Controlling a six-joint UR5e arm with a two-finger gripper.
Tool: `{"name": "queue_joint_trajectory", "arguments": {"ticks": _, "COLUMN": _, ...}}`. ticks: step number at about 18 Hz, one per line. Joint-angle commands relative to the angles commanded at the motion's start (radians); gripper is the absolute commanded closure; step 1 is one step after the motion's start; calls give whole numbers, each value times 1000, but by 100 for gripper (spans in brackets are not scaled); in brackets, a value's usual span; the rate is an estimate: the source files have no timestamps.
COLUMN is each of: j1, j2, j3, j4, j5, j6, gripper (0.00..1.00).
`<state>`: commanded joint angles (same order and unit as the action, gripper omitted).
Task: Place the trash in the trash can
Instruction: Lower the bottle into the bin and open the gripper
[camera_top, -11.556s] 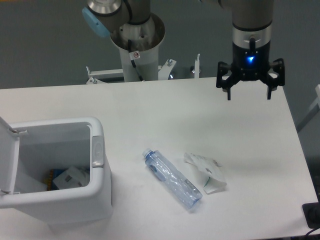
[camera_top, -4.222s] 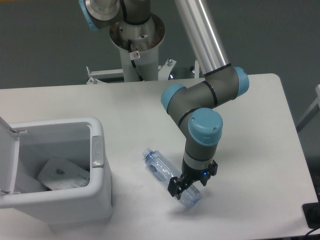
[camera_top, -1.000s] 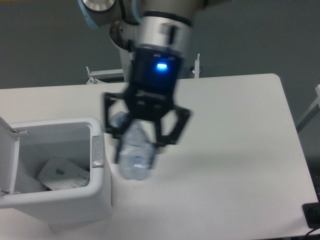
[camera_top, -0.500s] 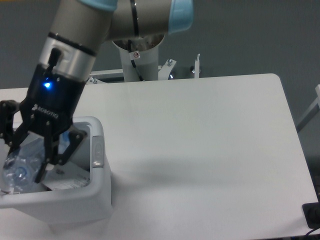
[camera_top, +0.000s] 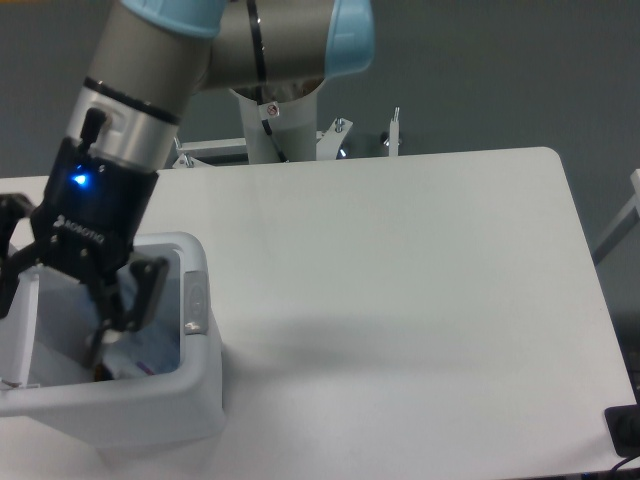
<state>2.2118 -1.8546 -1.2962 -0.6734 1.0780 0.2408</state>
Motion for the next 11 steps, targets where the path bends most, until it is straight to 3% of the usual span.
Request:
{"name": "queue_joint_trajectory", "arguments": {"ticks": 5, "j1": 78, "j2": -3, "j3": 15, "j4": -15, "j5": 307, "j6": 66, "gripper": 0}}
{"name": "queue_joint_trajectory", "arguments": {"ticks": 11, "j1": 118, "j2": 23, "j3": 3, "j4": -242, "j5": 457, "j6": 303, "gripper": 0}}
